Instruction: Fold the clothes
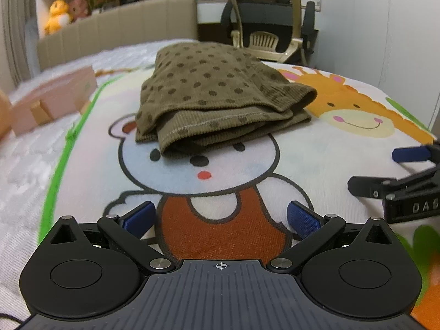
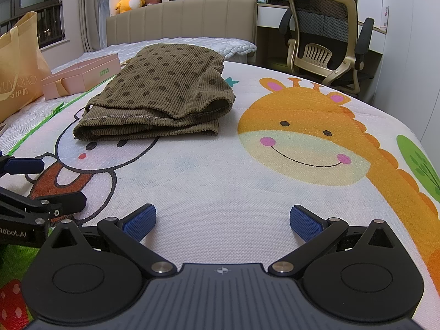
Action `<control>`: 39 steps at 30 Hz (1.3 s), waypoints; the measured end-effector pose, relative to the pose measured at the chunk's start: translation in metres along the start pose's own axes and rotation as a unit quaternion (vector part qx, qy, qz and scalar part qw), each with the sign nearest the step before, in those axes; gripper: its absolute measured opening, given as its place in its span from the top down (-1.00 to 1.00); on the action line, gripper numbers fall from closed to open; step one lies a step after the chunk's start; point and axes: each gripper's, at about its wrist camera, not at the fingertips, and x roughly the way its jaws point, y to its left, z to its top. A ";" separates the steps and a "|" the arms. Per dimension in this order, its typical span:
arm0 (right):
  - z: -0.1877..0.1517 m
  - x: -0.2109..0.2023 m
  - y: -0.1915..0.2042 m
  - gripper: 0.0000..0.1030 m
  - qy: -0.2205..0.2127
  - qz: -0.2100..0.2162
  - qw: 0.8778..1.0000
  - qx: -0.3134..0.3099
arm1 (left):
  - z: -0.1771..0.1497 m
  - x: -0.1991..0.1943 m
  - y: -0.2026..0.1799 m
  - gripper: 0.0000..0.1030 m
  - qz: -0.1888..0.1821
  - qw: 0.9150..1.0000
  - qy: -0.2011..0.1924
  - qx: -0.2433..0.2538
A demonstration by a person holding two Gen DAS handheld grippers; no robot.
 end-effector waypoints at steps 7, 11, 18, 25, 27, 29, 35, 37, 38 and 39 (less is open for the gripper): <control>0.000 0.000 0.000 -1.00 0.000 0.000 1.000 0.001 | 0.002 0.001 -0.001 -1.00 -0.007 1.000 0.010 0.004; 0.000 0.000 -0.001 -1.00 0.000 0.001 1.000 0.001 | 0.002 0.001 -0.001 -1.00 -0.007 1.000 0.013 0.005; 0.000 0.000 0.000 -1.00 0.000 0.000 1.000 0.002 | 0.001 0.000 0.000 -1.00 -0.008 1.000 0.006 0.000; 0.000 0.000 -0.001 -1.00 0.000 0.000 1.000 0.002 | 0.000 0.000 -0.001 -1.00 -0.005 1.000 0.002 -0.001; 0.000 0.000 -0.001 -1.00 0.000 0.000 1.000 0.003 | 0.000 0.000 -0.001 -1.00 -0.005 1.000 0.001 -0.002; 0.000 0.000 -0.001 -1.00 0.000 0.000 1.000 0.003 | 0.000 0.000 -0.001 -1.00 -0.004 1.000 0.001 -0.002; 0.000 0.000 -0.001 -1.00 0.000 0.000 1.000 0.003 | 0.000 0.000 -0.001 -1.00 -0.003 1.000 0.000 -0.004; 0.000 0.000 -0.001 -1.00 0.000 0.000 1.000 0.003 | 0.000 0.000 -0.001 -1.00 -0.003 1.000 0.000 -0.005; 0.000 0.000 -0.001 -1.00 0.000 0.000 1.000 0.003 | 0.000 0.000 -0.001 -1.00 -0.002 1.000 0.000 -0.006; 0.000 0.000 -0.001 -1.00 0.000 0.000 1.000 0.003 | 0.000 0.000 -0.001 -1.00 -0.002 1.000 0.000 -0.007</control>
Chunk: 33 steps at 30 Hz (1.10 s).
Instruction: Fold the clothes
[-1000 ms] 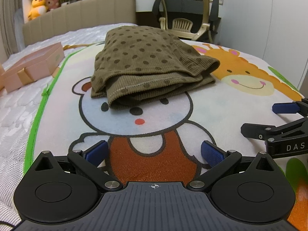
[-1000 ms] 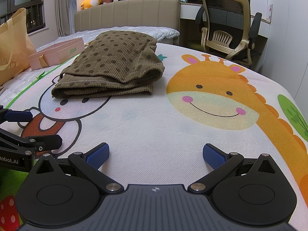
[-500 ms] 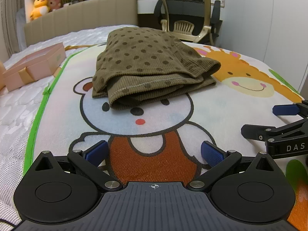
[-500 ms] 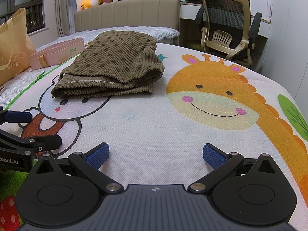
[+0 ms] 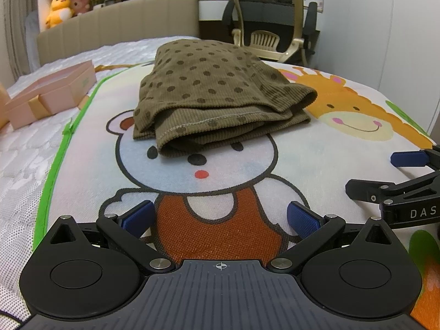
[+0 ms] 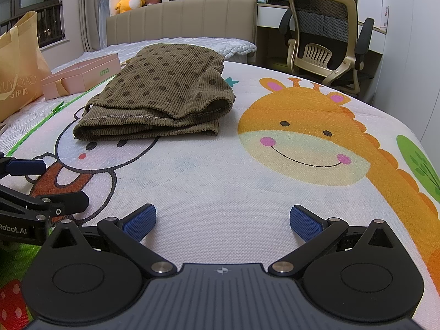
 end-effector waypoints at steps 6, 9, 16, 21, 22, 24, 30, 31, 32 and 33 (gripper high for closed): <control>0.000 0.000 0.000 -1.00 0.000 0.000 1.000 0.000 | 0.001 0.000 0.001 -1.00 0.001 1.000 0.000 -0.001; 0.000 0.000 0.000 -1.00 0.000 0.000 1.000 0.000 | 0.001 0.001 0.001 -1.00 0.001 1.000 0.001 -0.003; 0.000 0.000 0.000 -1.00 0.000 0.000 1.000 0.000 | 0.002 0.002 0.001 -1.00 0.003 1.000 0.001 -0.005; 0.000 0.000 0.000 -1.00 0.000 -0.001 1.000 0.000 | 0.002 0.002 0.002 -1.00 0.002 1.000 0.000 -0.005; 0.000 0.000 0.000 -1.00 0.000 -0.001 1.000 -0.001 | 0.002 0.002 0.002 -1.00 0.002 1.000 0.000 -0.006; 0.000 0.000 0.000 -1.00 0.000 -0.001 1.000 -0.001 | 0.002 0.002 0.002 -1.00 0.002 1.000 0.000 -0.006; 0.000 0.000 0.000 -1.00 0.000 -0.001 1.000 -0.001 | 0.002 0.002 0.002 -1.00 0.001 1.000 -0.001 -0.007; 0.000 0.000 0.001 -1.00 0.000 -0.001 1.000 -0.001 | 0.002 0.002 0.002 -1.00 0.001 1.000 -0.001 -0.007; 0.000 0.000 0.001 -1.00 0.000 -0.001 1.000 -0.001 | 0.002 0.002 0.003 -1.00 0.000 1.000 -0.001 -0.007; 0.000 0.000 0.001 -1.00 0.000 -0.001 1.000 0.000 | 0.002 0.002 0.003 -1.00 0.000 1.000 -0.002 -0.008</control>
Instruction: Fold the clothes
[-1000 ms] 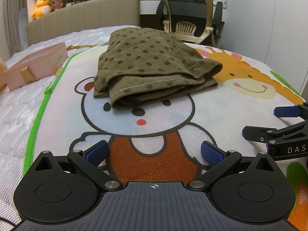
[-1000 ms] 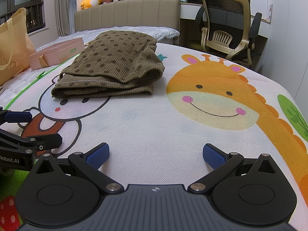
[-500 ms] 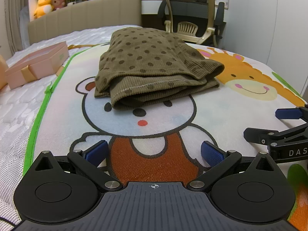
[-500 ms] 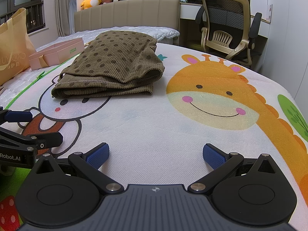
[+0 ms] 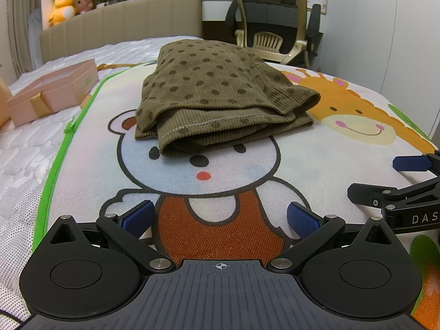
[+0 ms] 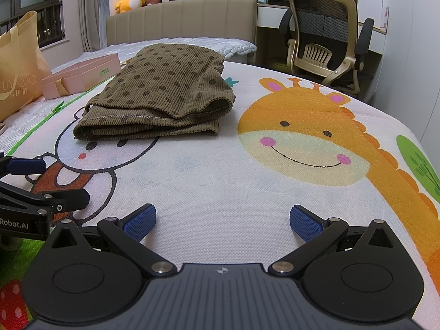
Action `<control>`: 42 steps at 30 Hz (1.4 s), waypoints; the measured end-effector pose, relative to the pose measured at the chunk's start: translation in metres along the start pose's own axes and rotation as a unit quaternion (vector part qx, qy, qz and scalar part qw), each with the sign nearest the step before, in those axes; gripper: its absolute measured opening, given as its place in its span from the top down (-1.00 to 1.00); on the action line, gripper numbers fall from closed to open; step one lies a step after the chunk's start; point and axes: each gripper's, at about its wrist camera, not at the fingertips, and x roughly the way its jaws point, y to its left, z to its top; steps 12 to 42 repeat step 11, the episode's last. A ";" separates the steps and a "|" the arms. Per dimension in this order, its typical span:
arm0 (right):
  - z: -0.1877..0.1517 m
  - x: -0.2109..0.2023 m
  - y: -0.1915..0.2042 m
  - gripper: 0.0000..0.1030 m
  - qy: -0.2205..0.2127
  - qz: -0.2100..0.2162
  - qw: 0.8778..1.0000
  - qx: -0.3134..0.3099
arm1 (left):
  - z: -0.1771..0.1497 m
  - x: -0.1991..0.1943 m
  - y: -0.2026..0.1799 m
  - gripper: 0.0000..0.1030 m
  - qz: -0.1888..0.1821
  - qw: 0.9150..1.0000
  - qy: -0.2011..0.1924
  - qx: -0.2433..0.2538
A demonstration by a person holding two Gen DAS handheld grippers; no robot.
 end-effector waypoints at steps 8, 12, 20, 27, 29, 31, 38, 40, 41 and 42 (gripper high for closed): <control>0.000 0.000 -0.001 -1.00 0.000 0.000 1.000 0.000 | 0.000 -0.001 0.000 -1.00 -0.002 1.000 -0.002 -0.002; 0.000 0.000 0.000 -1.00 -0.001 0.000 1.000 0.000 | -0.001 -0.001 0.001 -1.00 -0.005 1.000 -0.004 -0.007; 0.000 0.000 0.000 -1.00 -0.001 0.000 1.000 0.000 | -0.001 -0.001 0.001 -1.00 -0.005 1.000 -0.004 -0.007; 0.000 0.000 0.000 -1.00 -0.001 0.000 1.000 0.000 | -0.001 -0.001 0.001 -1.00 -0.005 1.000 -0.004 -0.007; 0.000 0.000 0.000 -1.00 -0.001 0.000 1.000 0.000 | -0.001 -0.001 0.001 -1.00 -0.005 1.000 -0.004 -0.007; 0.000 0.000 0.000 -1.00 -0.001 0.000 1.000 0.000 | -0.001 -0.001 0.001 -1.00 -0.005 1.000 -0.004 -0.007; 0.000 0.000 0.000 -1.00 -0.001 0.000 1.000 0.000 | -0.001 -0.001 0.001 -1.00 -0.005 1.000 -0.004 -0.007; 0.000 0.000 0.000 -1.00 -0.001 0.000 1.000 0.000 | -0.001 -0.001 0.001 -1.00 -0.005 1.000 -0.004 -0.007; 0.000 0.000 0.000 -1.00 -0.001 0.000 1.000 0.000 | -0.001 -0.001 0.001 -1.00 -0.005 1.000 -0.004 -0.007; 0.000 0.000 0.000 -1.00 -0.001 0.000 1.000 0.000 | -0.001 -0.001 0.001 -1.00 -0.005 1.000 -0.004 -0.007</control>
